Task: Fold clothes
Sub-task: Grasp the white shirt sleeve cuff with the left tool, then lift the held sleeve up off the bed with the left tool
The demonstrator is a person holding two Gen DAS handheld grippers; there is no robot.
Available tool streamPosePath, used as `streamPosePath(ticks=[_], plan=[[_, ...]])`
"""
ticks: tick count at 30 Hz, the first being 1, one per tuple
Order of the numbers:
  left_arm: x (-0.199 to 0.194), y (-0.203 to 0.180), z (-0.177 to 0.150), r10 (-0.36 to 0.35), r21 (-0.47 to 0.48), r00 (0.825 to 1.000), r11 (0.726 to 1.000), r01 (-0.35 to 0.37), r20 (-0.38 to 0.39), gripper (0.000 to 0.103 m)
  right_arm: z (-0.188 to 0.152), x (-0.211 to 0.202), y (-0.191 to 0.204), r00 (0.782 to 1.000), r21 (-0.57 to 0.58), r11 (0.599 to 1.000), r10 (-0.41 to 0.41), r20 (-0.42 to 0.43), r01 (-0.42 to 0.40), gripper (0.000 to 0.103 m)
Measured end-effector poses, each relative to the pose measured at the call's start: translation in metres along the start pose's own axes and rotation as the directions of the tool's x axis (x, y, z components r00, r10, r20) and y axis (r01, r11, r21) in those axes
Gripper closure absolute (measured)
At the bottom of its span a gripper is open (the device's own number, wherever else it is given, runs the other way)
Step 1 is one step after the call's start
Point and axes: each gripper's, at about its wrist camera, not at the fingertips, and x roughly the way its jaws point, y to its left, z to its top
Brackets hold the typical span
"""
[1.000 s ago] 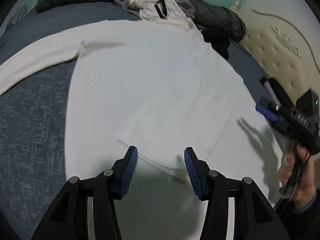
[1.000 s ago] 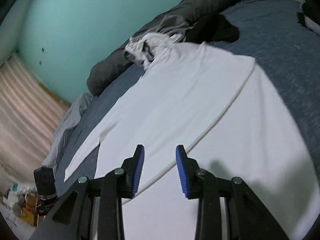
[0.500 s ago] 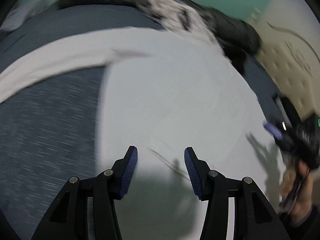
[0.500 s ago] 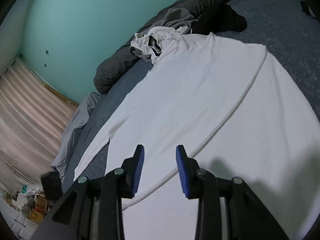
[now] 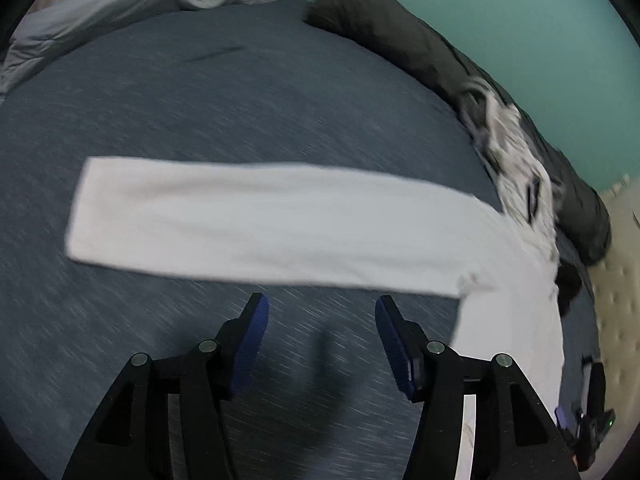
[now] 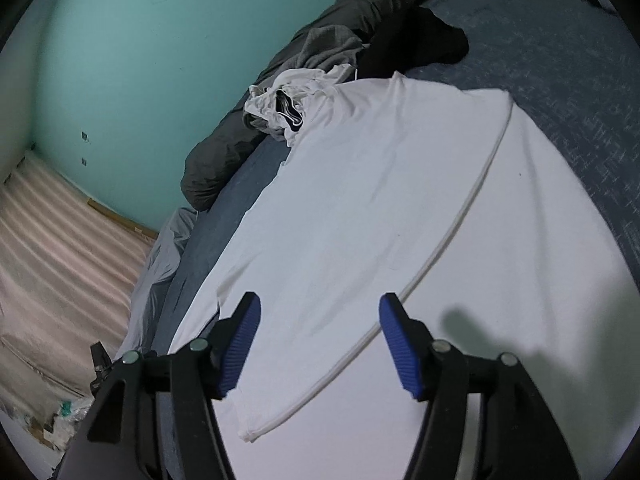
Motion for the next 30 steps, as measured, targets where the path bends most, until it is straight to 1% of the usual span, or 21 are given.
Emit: streamPosePath(ticks=[2,6,10,13,16,22,26,27,28,29,30], plan=[[-0.002,0.019,0.011,0.034,-0.02,0.999,0.999,-0.034,0.008,0.04,0.0,0.004,0.0,1.0,-0.006,1.0,-0.006,-0.009,0.006,0.04],[-0.001,0.065,0.031,0.084,-0.085,0.996,0.993,-0.083,0.014,0.039,0.0,0.01,0.0,1.0,-0.011,1.0,-0.01,-0.025,0.01,0.04],[0.002,0.102,0.044,0.166,-0.108,0.986,0.981,-0.163,0.021,0.039,0.001,0.012,0.001,1.0,-0.016,1.0,0.007,-0.025,-0.007,0.04],[0.004,0.128,0.052,0.195,-0.134,0.98,0.973,-0.19,0.028,0.039,-0.001,0.017,0.005,1.0,-0.038,0.999,0.006,-0.03,-0.007,0.04],[0.007,0.145,0.058,0.232,-0.132,0.972,0.965,-0.227,0.023,0.039,-0.004,0.022,0.009,0.999,-0.055,0.998,0.009,-0.042,-0.011,0.04],[0.024,0.163,0.057,0.215,-0.153,0.977,0.965,-0.211,0.005,0.039,-0.008,0.031,0.01,0.998,-0.062,0.998,-0.003,-0.057,-0.001,0.04],[0.033,0.155,0.05,0.21,-0.108,0.978,0.972,-0.209,-0.004,0.041,-0.011,0.035,0.01,0.998,-0.062,0.998,-0.015,-0.065,0.011,0.04],[0.035,0.152,0.049,0.211,-0.094,0.978,0.973,-0.21,-0.006,0.05,-0.011,0.036,0.01,0.998,-0.06,0.998,-0.016,-0.068,0.012,0.04],[0.036,0.149,0.048,0.213,-0.078,0.977,0.974,-0.213,-0.006,0.064,-0.012,0.037,0.009,0.997,-0.058,0.998,-0.017,-0.071,0.013,0.04],[0.037,0.147,0.047,0.207,-0.072,0.978,0.976,-0.208,-0.009,0.071,-0.012,0.037,0.009,0.997,-0.057,0.998,-0.018,-0.072,0.014,0.04],[0.037,0.145,0.047,0.196,-0.074,0.981,0.978,-0.196,-0.013,0.085,-0.012,0.037,0.009,0.997,-0.056,0.998,-0.018,-0.073,0.014,0.04]])
